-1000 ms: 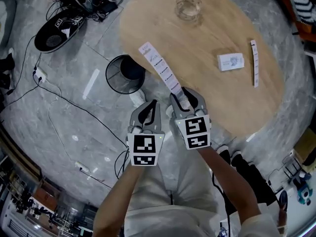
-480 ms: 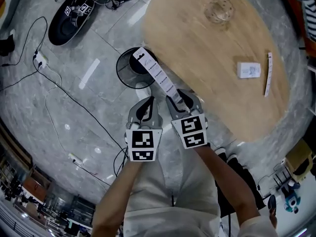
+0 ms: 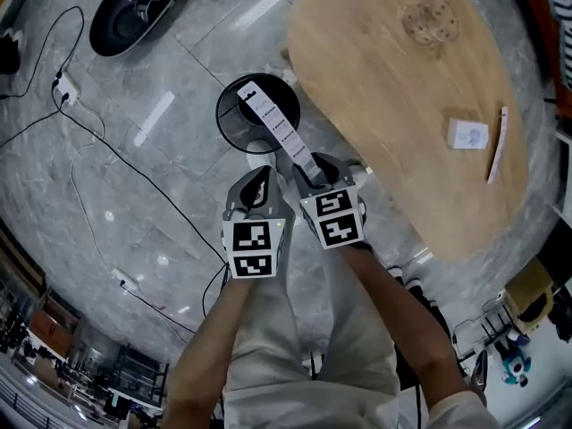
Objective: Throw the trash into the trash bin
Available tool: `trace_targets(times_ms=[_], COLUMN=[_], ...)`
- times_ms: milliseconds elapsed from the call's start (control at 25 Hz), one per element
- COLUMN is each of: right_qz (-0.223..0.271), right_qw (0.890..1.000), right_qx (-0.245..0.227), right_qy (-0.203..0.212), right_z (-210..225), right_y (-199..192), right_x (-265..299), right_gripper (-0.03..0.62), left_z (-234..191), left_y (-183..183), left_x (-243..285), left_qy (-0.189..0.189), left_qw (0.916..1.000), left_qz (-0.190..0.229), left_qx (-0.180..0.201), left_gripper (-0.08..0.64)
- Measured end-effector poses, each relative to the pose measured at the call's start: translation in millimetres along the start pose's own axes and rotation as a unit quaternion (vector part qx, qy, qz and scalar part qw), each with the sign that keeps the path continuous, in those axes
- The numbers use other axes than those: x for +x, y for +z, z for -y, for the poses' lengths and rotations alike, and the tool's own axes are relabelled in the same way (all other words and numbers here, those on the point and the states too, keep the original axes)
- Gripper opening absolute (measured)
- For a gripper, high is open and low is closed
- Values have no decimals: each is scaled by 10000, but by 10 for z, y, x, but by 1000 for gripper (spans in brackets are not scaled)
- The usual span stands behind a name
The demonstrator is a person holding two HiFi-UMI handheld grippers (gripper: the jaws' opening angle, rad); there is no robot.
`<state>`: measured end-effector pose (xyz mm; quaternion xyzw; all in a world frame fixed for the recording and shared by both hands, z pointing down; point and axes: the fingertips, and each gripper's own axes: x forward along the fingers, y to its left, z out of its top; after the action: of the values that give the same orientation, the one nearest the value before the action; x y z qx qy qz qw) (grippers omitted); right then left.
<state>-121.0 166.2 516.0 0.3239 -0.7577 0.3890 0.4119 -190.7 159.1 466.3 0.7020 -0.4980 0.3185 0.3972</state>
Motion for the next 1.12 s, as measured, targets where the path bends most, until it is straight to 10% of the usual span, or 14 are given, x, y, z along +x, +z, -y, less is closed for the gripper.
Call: trace_targets(times_ms=[1120], right_qz=[-816], right_qw=[9946], right_qx=[529], right_qy=[-359], right_z=[251], right_y=[-632], right_x=[1256], right_gripper=[192], left_z=[-414], left_y=[-823], left_x=[770], left_qy=[-119], left_qw=[9972], left_qz=[-615], left_qx=[405], left_gripper=[0])
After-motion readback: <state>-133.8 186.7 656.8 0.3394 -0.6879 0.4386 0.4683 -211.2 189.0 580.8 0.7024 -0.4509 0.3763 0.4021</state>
